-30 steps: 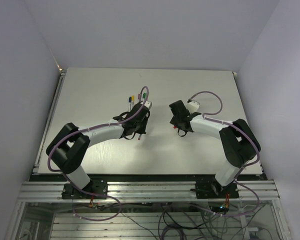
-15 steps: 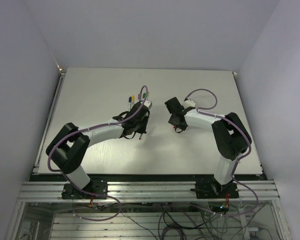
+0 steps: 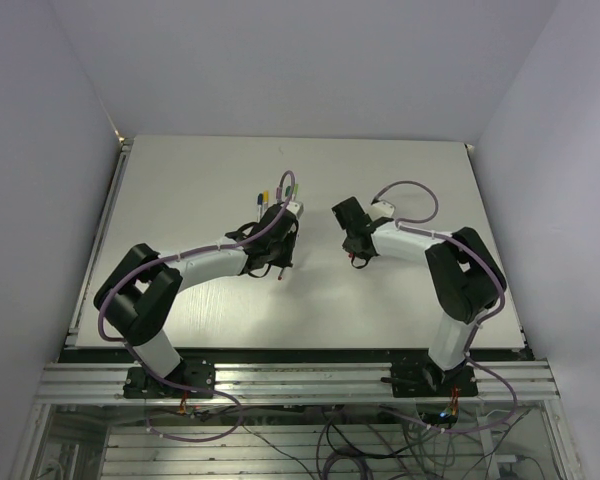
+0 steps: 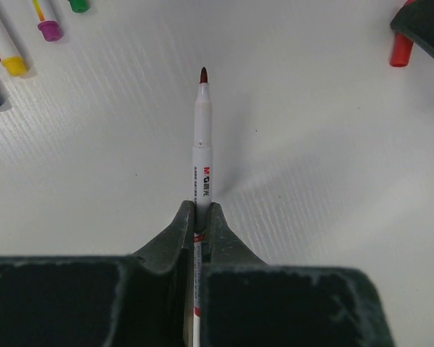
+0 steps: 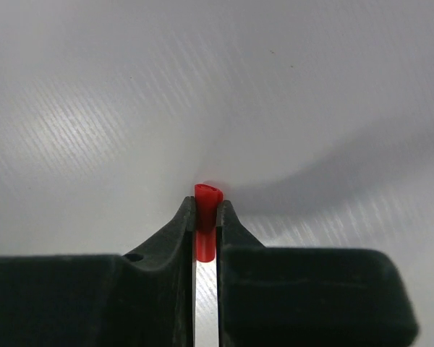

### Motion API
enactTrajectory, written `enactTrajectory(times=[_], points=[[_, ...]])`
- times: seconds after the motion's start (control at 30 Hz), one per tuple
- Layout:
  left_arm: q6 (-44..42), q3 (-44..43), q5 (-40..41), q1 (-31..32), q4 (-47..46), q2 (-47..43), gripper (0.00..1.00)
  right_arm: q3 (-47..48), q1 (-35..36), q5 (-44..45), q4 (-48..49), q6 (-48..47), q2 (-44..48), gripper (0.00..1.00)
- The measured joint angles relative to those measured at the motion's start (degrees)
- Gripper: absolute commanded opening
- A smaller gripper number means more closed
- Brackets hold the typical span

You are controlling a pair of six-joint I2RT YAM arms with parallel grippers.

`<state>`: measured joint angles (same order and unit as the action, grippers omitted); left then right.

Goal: Insert the pens into the pen caps

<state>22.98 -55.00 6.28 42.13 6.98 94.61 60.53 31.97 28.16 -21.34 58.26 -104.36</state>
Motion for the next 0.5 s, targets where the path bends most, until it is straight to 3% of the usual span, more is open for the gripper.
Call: enactTrajectory(times=[0.5], points=[[-0.07,0.0,-1.86,-0.09,-0.74,0.11,0.07,-11.45,-0.02,-3.13,12.22,-2.12,8.15,0.0]])
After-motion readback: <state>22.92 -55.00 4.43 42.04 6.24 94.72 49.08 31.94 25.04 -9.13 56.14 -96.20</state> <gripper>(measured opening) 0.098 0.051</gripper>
